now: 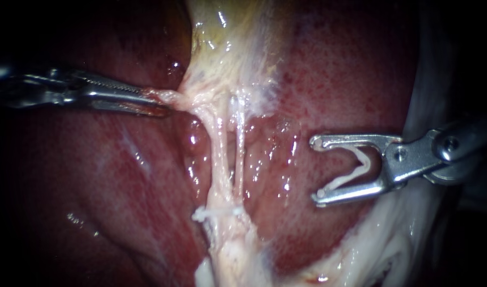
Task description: Clipping second clip left tube
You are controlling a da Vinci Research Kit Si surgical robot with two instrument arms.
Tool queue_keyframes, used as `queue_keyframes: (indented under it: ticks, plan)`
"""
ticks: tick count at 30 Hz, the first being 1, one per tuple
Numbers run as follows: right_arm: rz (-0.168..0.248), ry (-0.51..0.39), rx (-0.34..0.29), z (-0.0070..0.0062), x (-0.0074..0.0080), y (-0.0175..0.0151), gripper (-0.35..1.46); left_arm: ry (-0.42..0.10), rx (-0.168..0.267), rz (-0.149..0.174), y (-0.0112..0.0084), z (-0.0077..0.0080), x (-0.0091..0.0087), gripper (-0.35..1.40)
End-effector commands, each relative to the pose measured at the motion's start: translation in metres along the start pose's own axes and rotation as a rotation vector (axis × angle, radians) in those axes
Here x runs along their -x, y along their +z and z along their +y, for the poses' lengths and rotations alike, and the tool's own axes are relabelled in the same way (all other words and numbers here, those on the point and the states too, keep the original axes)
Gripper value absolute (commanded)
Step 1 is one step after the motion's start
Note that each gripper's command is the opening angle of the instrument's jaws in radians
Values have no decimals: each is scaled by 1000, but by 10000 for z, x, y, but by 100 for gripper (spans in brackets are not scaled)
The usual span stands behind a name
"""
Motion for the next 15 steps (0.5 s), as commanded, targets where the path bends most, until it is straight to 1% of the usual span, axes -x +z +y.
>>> queue_keyframes:
  ticks: [1,4,8,10,11,15]
  plan:
    - [0,0,0,0,0,0,50,0,0,0,0,0,0,-35]
    - [0,0,0,0,0,0,50,-1,1,0,-3,2,-2,-35]
    - [0,0,0,0,0,1,50,-5,7,0,-13,7,-10,-35]
    - [0,0,0,0,0,1,50,-9,13,-1,-25,8,-18,-35]
    - [0,0,0,0,0,1,50,-10,9,-3,-32,8,-21,-35]
    - [0,0,0,0,0,1,50,-26,-15,19,-63,2,-35,-35]
